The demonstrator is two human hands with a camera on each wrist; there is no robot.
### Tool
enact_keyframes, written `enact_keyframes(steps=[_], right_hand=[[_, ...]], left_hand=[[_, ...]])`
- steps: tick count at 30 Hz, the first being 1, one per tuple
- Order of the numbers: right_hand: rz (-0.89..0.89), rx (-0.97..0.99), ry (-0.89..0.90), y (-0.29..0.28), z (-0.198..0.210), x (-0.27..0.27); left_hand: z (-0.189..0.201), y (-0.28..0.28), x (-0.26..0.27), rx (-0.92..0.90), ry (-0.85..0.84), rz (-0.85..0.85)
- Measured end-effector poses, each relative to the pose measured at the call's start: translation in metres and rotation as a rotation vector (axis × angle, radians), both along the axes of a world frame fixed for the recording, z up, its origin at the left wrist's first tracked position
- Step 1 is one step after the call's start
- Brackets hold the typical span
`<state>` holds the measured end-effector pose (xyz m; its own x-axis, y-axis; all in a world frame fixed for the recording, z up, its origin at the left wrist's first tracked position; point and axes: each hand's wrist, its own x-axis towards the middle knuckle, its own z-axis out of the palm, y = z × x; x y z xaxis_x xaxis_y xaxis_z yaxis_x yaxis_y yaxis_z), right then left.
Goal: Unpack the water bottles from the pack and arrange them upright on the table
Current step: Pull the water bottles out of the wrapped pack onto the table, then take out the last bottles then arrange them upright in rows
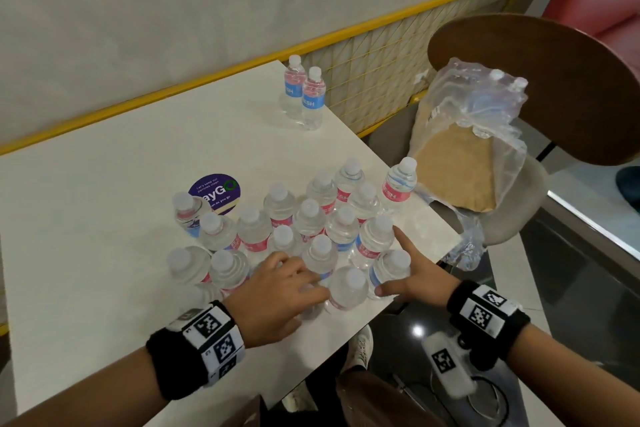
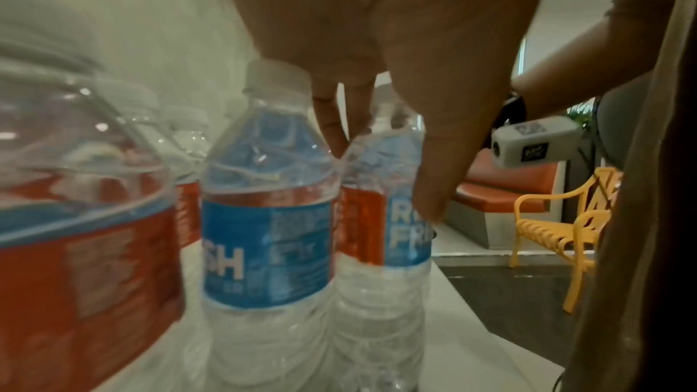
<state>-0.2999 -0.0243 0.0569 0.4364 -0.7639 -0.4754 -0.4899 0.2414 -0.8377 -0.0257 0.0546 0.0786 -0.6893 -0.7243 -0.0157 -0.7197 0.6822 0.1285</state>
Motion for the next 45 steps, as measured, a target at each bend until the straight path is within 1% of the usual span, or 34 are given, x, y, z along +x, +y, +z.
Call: enact_keyframes(steps=[2, 6, 8, 12, 18, 20, 21, 22, 24, 26, 27, 29, 31, 32, 34, 36, 41, 45], right_hand=[[-0.025, 0.026, -0.033, 0.002, -0.004, 0.004], [-0.037, -0.008, -0.136, 0.008, -0.009, 0.011], [-0.042, -0.006, -0.151, 0.01, -0.01, 0.015], [-0.054, 0.015, -0.125, 0.01, -0.018, 0.019], [-0.056, 0.119, -0.042, 0.012, -0.021, 0.016], [-0.067, 0.181, -0.048, 0.015, -0.025, 0.013], [-0.092, 0.228, -0.065, 0.017, -0.027, 0.011], [-0.153, 0.299, -0.1, 0.019, -0.027, 0.009], [-0.357, 0.509, -0.229, 0.02, -0.03, 0.006], [-0.564, 0.736, -0.412, 0.017, -0.029, 0.005], [-0.619, 0.804, -0.473, 0.015, -0.027, 0.005], [-0.669, 0.861, -0.544, 0.01, -0.024, 0.008], [-0.666, 0.877, -0.584, 0.007, -0.018, 0.016], [-0.626, 0.889, -0.598, 0.007, -0.014, 0.023], [-0.536, 0.919, -0.606, 0.009, -0.007, 0.034], [-0.509, 0.926, -0.588, 0.012, -0.004, 0.042], [-0.543, 0.891, -0.493, 0.013, 0.001, 0.045], [-0.61, 0.874, -0.385, 0.007, -0.002, 0.032]], left_hand=[[-0.003, -0.004, 0.002, -0.019, -0.023, 0.024], [-0.006, -0.007, -0.001, -0.013, -0.043, 0.061], [-0.007, -0.009, -0.003, -0.02, -0.046, 0.077], [-0.001, -0.013, -0.003, -0.07, -0.053, 0.151], [0.001, -0.017, -0.003, -0.042, -0.051, 0.214], [0.005, -0.018, 0.001, -0.039, 0.022, 0.237], [0.008, -0.019, 0.004, -0.038, 0.083, 0.262], [0.009, -0.021, 0.008, -0.037, 0.148, 0.297], [0.01, -0.026, 0.014, -0.017, 0.265, 0.415], [0.009, -0.034, 0.018, 0.077, 0.33, 0.59], [0.007, -0.039, 0.018, 0.152, 0.331, 0.666], [0.005, -0.048, 0.014, 0.279, 0.3, 0.74], [0.006, -0.054, 0.008, 0.354, 0.279, 0.757], [0.005, -0.056, 0.005, 0.358, 0.269, 0.765], [0.003, -0.057, 0.001, 0.317, 0.232, 0.777], [0.0, -0.057, 0.0, 0.268, 0.209, 0.779], [0.003, -0.059, -0.002, 0.268, 0.19, 0.784], [0.021, -0.056, -0.009, 0.321, 0.142, 0.801]])
